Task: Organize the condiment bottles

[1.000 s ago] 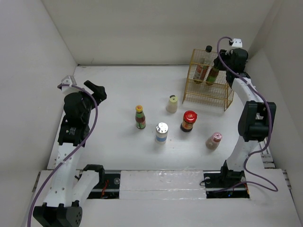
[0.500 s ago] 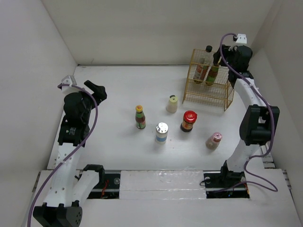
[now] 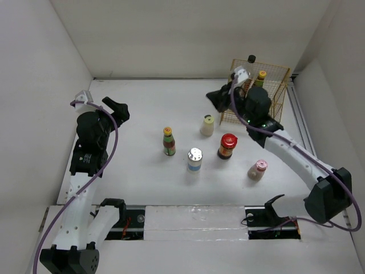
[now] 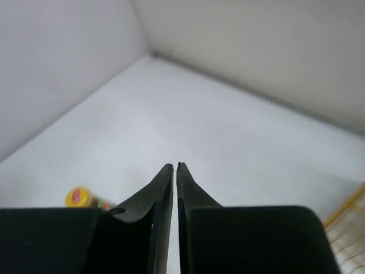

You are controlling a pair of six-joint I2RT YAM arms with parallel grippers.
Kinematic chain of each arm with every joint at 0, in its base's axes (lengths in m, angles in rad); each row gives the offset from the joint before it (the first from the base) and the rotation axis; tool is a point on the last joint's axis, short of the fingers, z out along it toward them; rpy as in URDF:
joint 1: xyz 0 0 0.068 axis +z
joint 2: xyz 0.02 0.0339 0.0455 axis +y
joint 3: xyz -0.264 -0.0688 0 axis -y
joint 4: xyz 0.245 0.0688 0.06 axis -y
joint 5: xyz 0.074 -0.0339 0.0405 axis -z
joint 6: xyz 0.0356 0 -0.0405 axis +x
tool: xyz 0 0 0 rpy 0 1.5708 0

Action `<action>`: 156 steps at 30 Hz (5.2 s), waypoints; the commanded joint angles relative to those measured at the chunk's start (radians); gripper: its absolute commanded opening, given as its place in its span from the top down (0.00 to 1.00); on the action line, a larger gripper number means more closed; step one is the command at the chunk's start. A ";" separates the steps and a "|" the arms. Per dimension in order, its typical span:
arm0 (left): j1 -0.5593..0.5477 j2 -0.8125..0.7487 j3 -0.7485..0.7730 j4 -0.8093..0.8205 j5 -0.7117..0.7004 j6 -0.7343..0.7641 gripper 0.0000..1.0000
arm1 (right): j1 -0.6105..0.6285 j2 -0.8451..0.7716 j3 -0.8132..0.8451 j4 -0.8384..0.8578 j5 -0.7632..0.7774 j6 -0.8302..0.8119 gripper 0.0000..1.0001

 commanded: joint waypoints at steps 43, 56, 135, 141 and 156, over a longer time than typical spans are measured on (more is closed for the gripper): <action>0.003 -0.032 0.007 0.033 0.131 0.023 0.24 | 0.370 0.351 0.205 0.140 -0.101 -0.104 0.78; 0.003 -0.032 0.007 0.042 0.140 0.023 0.24 | -0.022 0.088 0.219 0.049 -0.015 -0.069 0.84; 0.003 0.007 0.007 0.051 0.177 0.023 0.24 | -0.171 0.129 0.057 -0.023 0.105 -0.028 0.49; 0.003 0.007 0.007 0.051 0.177 0.023 0.24 | 0.034 -0.021 -0.115 -0.091 0.135 -0.027 0.76; 0.003 -0.002 0.007 0.051 0.168 0.023 0.24 | 0.336 -0.196 -0.221 -0.486 0.072 -0.109 0.01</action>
